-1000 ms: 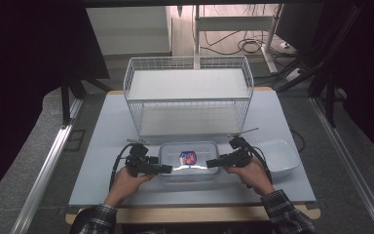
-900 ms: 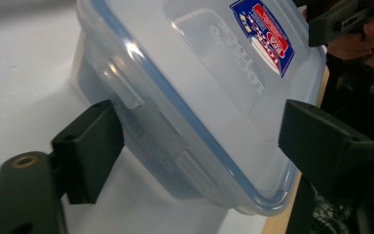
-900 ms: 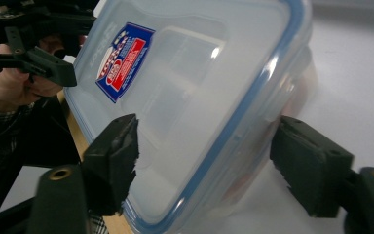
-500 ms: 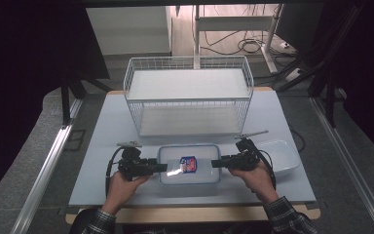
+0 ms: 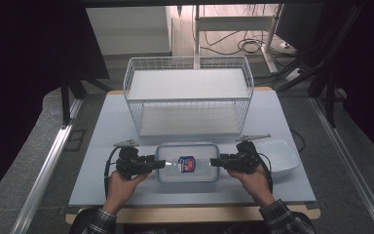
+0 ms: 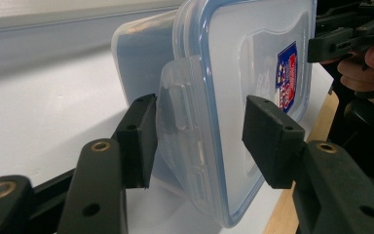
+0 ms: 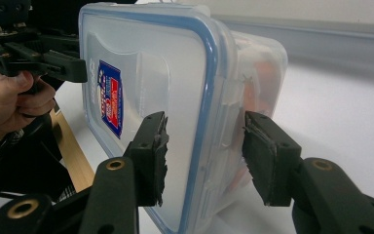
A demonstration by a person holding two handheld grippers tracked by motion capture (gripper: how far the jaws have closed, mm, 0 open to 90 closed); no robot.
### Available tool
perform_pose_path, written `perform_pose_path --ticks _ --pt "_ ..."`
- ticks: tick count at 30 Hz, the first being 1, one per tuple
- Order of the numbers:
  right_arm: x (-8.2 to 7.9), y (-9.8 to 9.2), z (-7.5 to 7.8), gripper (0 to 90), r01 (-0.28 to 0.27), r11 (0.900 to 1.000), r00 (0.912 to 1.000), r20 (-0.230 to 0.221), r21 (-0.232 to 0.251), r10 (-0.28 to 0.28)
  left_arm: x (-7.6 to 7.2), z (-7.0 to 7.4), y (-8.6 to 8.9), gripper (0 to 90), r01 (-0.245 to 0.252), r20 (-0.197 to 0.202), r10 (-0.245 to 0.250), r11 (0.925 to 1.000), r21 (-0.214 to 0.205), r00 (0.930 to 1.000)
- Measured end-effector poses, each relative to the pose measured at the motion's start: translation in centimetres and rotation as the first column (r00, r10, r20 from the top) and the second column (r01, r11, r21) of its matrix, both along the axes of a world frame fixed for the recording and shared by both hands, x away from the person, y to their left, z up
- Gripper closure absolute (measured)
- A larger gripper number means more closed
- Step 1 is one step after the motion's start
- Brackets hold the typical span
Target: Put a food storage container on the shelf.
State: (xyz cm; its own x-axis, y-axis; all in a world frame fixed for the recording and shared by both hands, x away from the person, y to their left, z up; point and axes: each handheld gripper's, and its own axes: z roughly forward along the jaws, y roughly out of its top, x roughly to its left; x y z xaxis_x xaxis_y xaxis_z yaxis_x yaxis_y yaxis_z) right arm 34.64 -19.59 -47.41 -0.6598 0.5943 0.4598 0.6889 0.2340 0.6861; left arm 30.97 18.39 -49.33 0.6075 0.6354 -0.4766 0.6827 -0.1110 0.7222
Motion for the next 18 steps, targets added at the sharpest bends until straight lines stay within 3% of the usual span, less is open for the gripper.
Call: perform_pose_path --ticks 9,18 --pt "0.0 0.2 3.2 52.3 -0.014 0.9999 0.9950 0.099 0.002 0.014 0.2 3.3 0.2 48.4 0.005 0.071 -0.005 0.9999 0.009 0.9975" --pt "0.8 0.1 6.0 52.3 -0.015 0.9997 0.9869 0.161 0.018 0.012 1.0 6.4 0.1 48.5 -0.006 0.125 0.004 0.9999 0.015 0.9921"
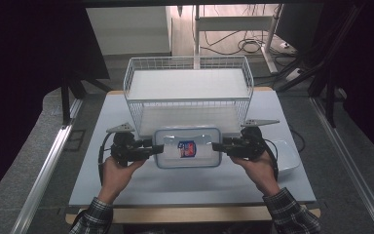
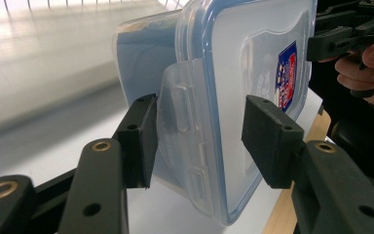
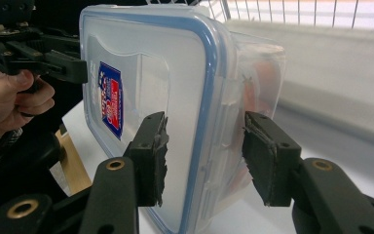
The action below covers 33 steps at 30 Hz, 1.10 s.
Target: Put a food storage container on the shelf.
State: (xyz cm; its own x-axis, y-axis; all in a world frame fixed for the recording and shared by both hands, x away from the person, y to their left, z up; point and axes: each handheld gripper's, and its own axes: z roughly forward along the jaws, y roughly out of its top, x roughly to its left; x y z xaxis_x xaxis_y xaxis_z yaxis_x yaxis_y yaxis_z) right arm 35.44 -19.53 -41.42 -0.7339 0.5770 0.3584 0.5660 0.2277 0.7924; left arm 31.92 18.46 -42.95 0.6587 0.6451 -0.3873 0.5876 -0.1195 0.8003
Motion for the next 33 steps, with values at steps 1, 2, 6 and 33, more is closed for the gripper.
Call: perform_pose_path --ticks 1,2,6,33 --pt "0.3 0.0 0.6 52.3 0.000 1.0000 1.0000 0.007 0.007 0.000 0.2 0.7 0.0 48.4 -0.004 0.011 0.004 1.0000 0.001 0.9999" --pt "0.3 0.0 0.6 52.3 0.000 1.0000 1.0000 0.007 0.007 0.000 0.2 0.7 0.0 48.4 -0.004 0.011 0.004 1.0000 0.001 0.9999" --pt "0.8 -0.1 1.6 52.4 0.001 0.9998 0.9996 0.027 0.018 -0.001 0.8 1.9 -0.1 48.5 -0.008 0.028 0.008 1.0000 0.003 0.9996" --pt "4.8 0.8 10.4 52.3 0.003 0.9992 0.9902 0.140 0.040 -0.008 5.1 10.6 1.0 48.8 -0.020 0.115 0.024 0.9993 -0.030 0.9931"
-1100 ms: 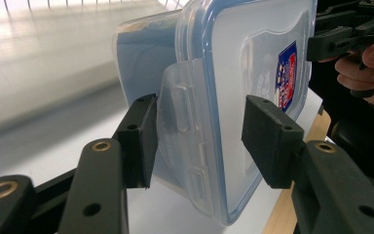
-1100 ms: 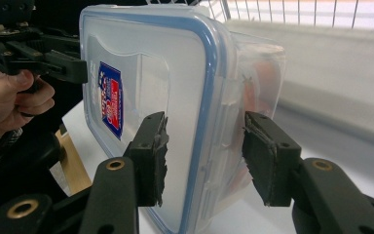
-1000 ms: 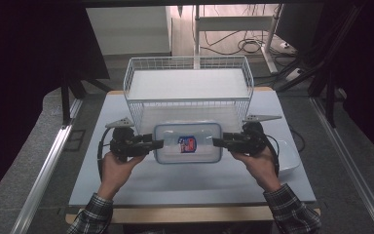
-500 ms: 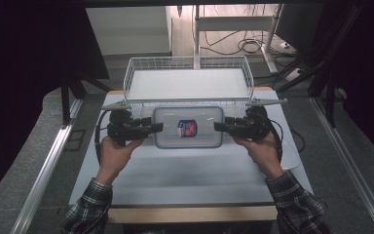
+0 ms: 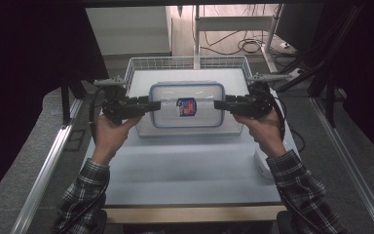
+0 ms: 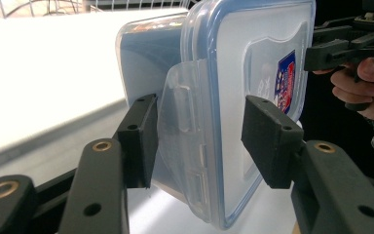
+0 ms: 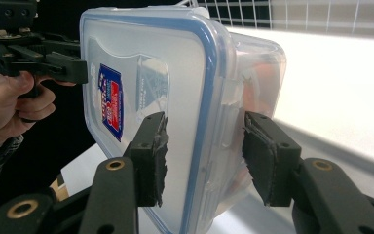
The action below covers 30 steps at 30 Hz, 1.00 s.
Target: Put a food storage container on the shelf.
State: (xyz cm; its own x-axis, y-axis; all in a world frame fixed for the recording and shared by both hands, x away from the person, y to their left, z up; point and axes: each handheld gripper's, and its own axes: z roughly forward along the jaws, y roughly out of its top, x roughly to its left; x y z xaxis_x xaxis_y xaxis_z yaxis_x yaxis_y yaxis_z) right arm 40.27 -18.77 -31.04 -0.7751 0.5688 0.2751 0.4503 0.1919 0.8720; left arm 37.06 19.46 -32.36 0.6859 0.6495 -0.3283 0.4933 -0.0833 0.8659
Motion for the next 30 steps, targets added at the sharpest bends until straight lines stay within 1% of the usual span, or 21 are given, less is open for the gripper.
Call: perform_pose_path --ticks 1,2,3,4,5,8,9,10,14,15,16,17,18,19,20,23,24,25,27,29,30 --pt "0.2 0.1 0.3 52.3 -0.001 1.0000 1.0000 0.001 -0.002 0.002 0.0 0.0 0.0 48.8 0.000 0.000 0.000 1.0000 0.000 1.0000" --pt "0.4 0.1 0.7 52.3 -0.002 1.0000 1.0000 0.007 -0.004 0.002 0.5 0.5 0.1 48.9 0.001 0.000 -0.001 1.0000 -0.004 1.0000" --pt "0.4 0.1 0.7 52.3 -0.002 1.0000 1.0000 0.007 -0.004 0.002 0.5 0.5 0.1 48.9 0.001 0.000 -0.001 1.0000 -0.004 1.0000" --pt "0.8 0.3 1.2 52.2 0.000 1.0000 1.0000 0.008 -0.006 0.000 1.0 1.1 0.3 48.9 -0.001 0.000 0.001 1.0000 -0.005 1.0000" --pt "1.1 0.3 1.4 52.2 0.000 1.0000 0.9999 0.011 -0.006 0.000 1.2 1.3 0.3 48.9 -0.003 0.001 0.003 1.0000 -0.006 1.0000" --pt "1.9 0.5 1.9 52.1 -0.001 1.0000 1.0000 0.008 -0.002 0.001 1.9 1.9 0.4 48.9 -0.007 -0.001 0.007 1.0000 -0.002 1.0000" --pt "2.1 0.5 2.0 52.1 -0.003 1.0000 1.0000 0.009 0.000 0.003 1.9 1.9 0.4 48.9 -0.007 -0.001 0.007 1.0000 -0.002 1.0000" --pt "2.4 0.5 2.1 52.1 -0.004 1.0000 1.0000 0.006 -0.001 0.004 2.3 2.2 0.5 48.9 -0.010 -0.002 0.010 1.0000 0.001 1.0000" --pt "3.4 0.6 2.5 52.0 -0.001 1.0000 1.0000 -0.003 0.002 0.001 3.4 2.5 0.5 48.8 -0.015 -0.009 0.015 0.9999 -0.005 0.9999" --pt "3.4 0.6 2.5 52.0 -0.001 1.0000 1.0000 -0.003 0.002 0.001 3.4 2.5 0.5 48.8 -0.015 -0.009 0.015 0.9999 -0.005 0.9999" --pt "4.0 0.6 2.6 52.0 0.001 1.0000 1.0000 -0.006 0.002 -0.001 3.7 2.6 0.5 48.8 -0.017 -0.011 0.017 0.9998 -0.008 0.9998" --pt "4.0 0.6 2.6 52.0 0.001 1.0000 1.0000 -0.006 0.002 -0.001 4.0 2.6 0.5 48.8 -0.017 -0.015 0.017 0.9998 -0.009 0.9997" --pt "4.5 0.6 2.7 52.0 0.004 1.0000 0.9999 -0.012 0.003 -0.004 4.6 2.7 0.5 48.8 -0.019 -0.018 0.019 0.9997 -0.014 0.9997" --pt "4.8 0.6 2.7 51.9 0.006 1.0000 0.9999 -0.013 0.002 -0.006 4.6 2.7 0.5 48.7 -0.019 -0.018 0.019 0.9997 -0.014 0.9997" --pt "5.0 0.6 2.7 51.8 0.011 0.9999 0.9998 -0.016 0.003 -0.011 5.1 2.6 0.4 48.7 -0.022 -0.026 0.021 0.9996 -0.019 0.9994" --pt "5.6 0.5 2.7 51.7 0.015 0.9999 0.9997 -0.018 0.003 -0.015 5.6 2.5 0.4 48.6 -0.025 -0.028 0.024 0.9994 -0.024 0.9993" --pt "6.0 0.5 2.7 51.6 0.020 0.9998 0.9996 -0.020 0.002 -0.020 6.1 2.4 0.3 48.6 -0.026 -0.036 0.025 0.9992 -0.029 0.9990" --pt "6.0 0.5 2.7 51.6 0.020 0.9998 0.9996 -0.020 0.002 -0.020 6.1 2.4 0.3 48.6 -0.026 -0.036 0.025 0.9992 -0.029 0.9990" --pt "6.6 0.5 2.6 51.4 0.027 0.9996 0.9993 -0.028 0.000 -0.027 6.7 2.2 0.3 48.4 -0.030 -0.048 0.028 0.9991 -0.030 0.9984" --pt "6.8 0.5 2.6 51.3 0.030 0.9995 0.9990 -0.034 0.003 -0.030 6.9 2.1 0.2 48.3 -0.031 -0.054 0.029 0.9991 -0.030 0.9981" --pt "7.1 0.5 2.3 51.1 0.036 0.9993 0.9983 -0.045 0.007 -0.035 7.1 2.0 0.2 48.2 -0.031 -0.057 0.030 0.9991 -0.029 0.9979"
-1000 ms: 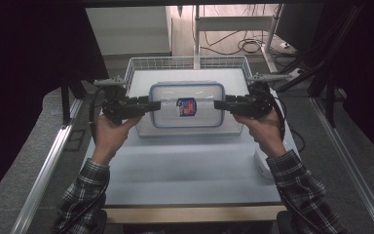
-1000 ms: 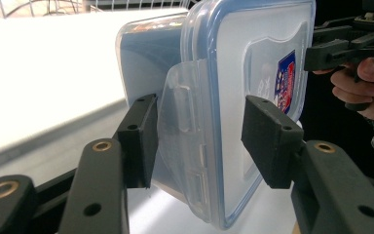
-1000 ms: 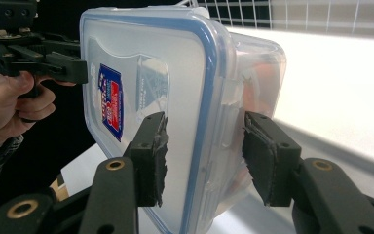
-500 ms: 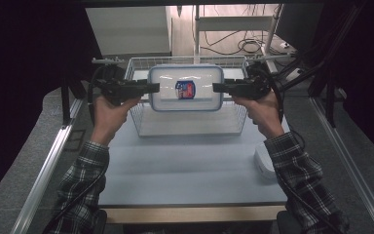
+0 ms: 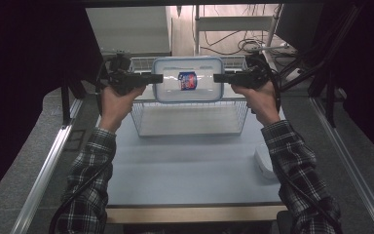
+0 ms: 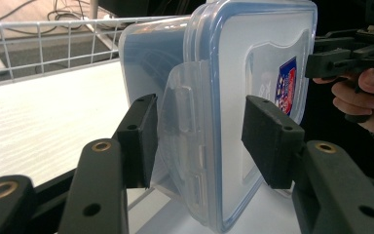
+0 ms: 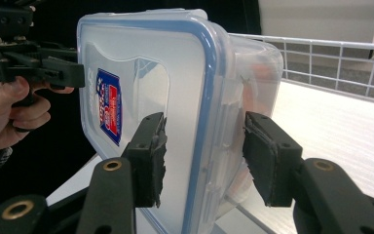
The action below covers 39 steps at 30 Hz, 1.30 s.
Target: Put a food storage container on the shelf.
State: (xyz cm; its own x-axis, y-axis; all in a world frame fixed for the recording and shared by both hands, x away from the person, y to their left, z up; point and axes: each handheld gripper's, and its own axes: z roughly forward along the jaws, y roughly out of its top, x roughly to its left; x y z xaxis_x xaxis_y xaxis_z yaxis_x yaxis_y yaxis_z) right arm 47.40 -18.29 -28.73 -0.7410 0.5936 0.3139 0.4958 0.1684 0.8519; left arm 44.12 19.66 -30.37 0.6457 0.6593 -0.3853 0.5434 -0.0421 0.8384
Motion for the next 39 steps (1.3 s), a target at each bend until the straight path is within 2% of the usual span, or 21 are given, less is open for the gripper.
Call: perform_pose_path --ticks 3,4,9,10,11,12,15,16,17,18,19,20,21,27,28,31,34,35,36,37,39 --pt "0.5 0.0 -0.5 51.0 0.001 1.0000 0.9999 -0.013 0.002 -0.001 0.5 -0.4 0.0 48.0 -0.003 -0.010 0.003 1.0000 -0.001 0.9999" --pt "0.6 0.0 -0.5 50.9 0.004 0.9999 0.9999 -0.014 0.013 -0.004 0.7 -0.5 0.1 47.9 -0.005 -0.007 0.004 0.9999 -0.015 1.0000" --pt "0.8 0.1 -0.5 50.1 0.009 0.9999 0.9999 -0.011 0.011 -0.009 0.8 -0.7 0.1 46.7 -0.010 0.007 0.010 0.9999 -0.009 0.9999" --pt "1.0 0.1 -0.6 47.8 0.015 0.9999 0.9998 -0.012 0.000 -0.015 0.7 -0.7 -0.3 45.8 -0.035 0.040 0.033 0.9983 0.045 0.9986" --pt "1.0 0.1 -0.6 47.8 0.015 0.9999 0.9998 -0.012 0.000 -0.015 0.7 -0.7 -0.3 44.2 -0.035 0.040 0.033 0.9983 0.045 0.9986" --pt "1.1 0.4 -0.9 46.3 0.025 0.9989 0.9997 -0.006 -0.041 -0.025 0.5 -0.8 -0.8 44.8 -0.067 0.065 0.059 0.9884 0.136 0.9961" --pt "1.2 0.6 -1.2 43.4 0.041 0.9971 0.9991 -0.003 -0.064 -0.041 0.5 -1.1 -1.2 43.8 -0.082 0.079 0.069 0.9831 0.164 0.9945" --pt "1.4 0.5 -1.4 48.3 0.057 0.9973 0.9984 -0.001 -0.047 -0.057 0.5 -1.1 -1.1 51.2 -0.093 0.078 0.083 0.9865 0.134 0.9935" --pt "1.4 0.5 -1.4 48.3 0.057 0.9973 0.9984 -0.001 -0.047 -0.057 0.5 -1.1 -1.1 51.8 -0.093 0.078 0.083 0.9865 0.134 0.9935" --pt "1.7 0.2 -1.3 48.7 0.056 0.9982 0.9983 -0.013 -0.023 -0.056 0.7 -1.3 -1.6 49.8 -0.090 0.077 0.076 0.9762 0.198 0.9942" --pt "1.7 0.2 -1.3 48.6 0.053 0.9982 0.9985 -0.011 -0.027 -0.053 0.7 -1.3 -1.6 47.8 -0.090 0.077 0.076 0.9762 0.198 0.9942" --pt "1.7 0.3 -1.2 48.6 0.056 0.9978 0.9984 -0.006 -0.036 -0.056 0.7 -1.4 -1.9 46.5 -0.099 0.088 0.080 0.9693 0.225 0.9928" --pt "1.7 0.4 -1.1 48.4 0.058 0.9974 0.9983 -0.002 -0.042 -0.059 0.7 -1.4 -1.9 46.0 -0.100 0.088 0.081 0.9681 0.230 0.9928" --pt "1.8 0.6 -1.2 52.1 0.092 0.9940 0.9958 0.014 -0.059 -0.091 0.7 -1.7 -1.8 46.9 -0.097 0.076 0.083 0.9721 0.213 0.9936" --pt "1.8 0.6 -1.2 53.3 0.100 0.9936 0.9949 0.016 -0.052 -0.099 0.5 -1.7 -1.6 47.5 -0.097 0.088 0.081 0.9764 0.193 0.9928" --pt "1.6 0.5 -1.2 57.2 0.108 0.9928 0.9938 0.035 -0.054 -0.106 0.4 -1.6 -1.2 47.1 -0.098 0.096 0.083 0.9816 0.164 0.9919" --pt "0.4 -0.1 -1.0 71.2 0.090 0.9949 0.9935 0.074 -0.046 -0.087 0.0 -1.8 -0.1 55.9 -0.100 0.107 0.086 0.9855 0.137 0.9906" --pt "0.4 -0.1 -1.0 71.2 0.090 0.9949 0.9935 0.074 -0.046 -0.087 0.0 -1.8 -0.1 60.6 -0.100 0.107 0.086 0.9855 0.137 0.9906" --pt "-0.4 -0.3 -1.1 80.3 0.083 0.9943 0.9921 0.100 -0.067 -0.076 -0.4 -2.0 0.3 63.2 -0.098 0.109 0.084 0.9872 0.126 0.9904" --pt "-0.4 -0.3 -1.1 80.3 0.083 0.9943 0.9921 0.100 -0.067 -0.076 -0.4 -2.0 0.3 64.9 -0.098 0.109 0.084 0.9872 0.126 0.9904" --pt "-1.6 -0.1 -1.8 86.4 0.039 0.9951 0.9937 0.109 -0.091 -0.029 -1.0 -2.4 0.4 66.8 -0.084 0.113 0.072 0.9911 0.103 0.9910"
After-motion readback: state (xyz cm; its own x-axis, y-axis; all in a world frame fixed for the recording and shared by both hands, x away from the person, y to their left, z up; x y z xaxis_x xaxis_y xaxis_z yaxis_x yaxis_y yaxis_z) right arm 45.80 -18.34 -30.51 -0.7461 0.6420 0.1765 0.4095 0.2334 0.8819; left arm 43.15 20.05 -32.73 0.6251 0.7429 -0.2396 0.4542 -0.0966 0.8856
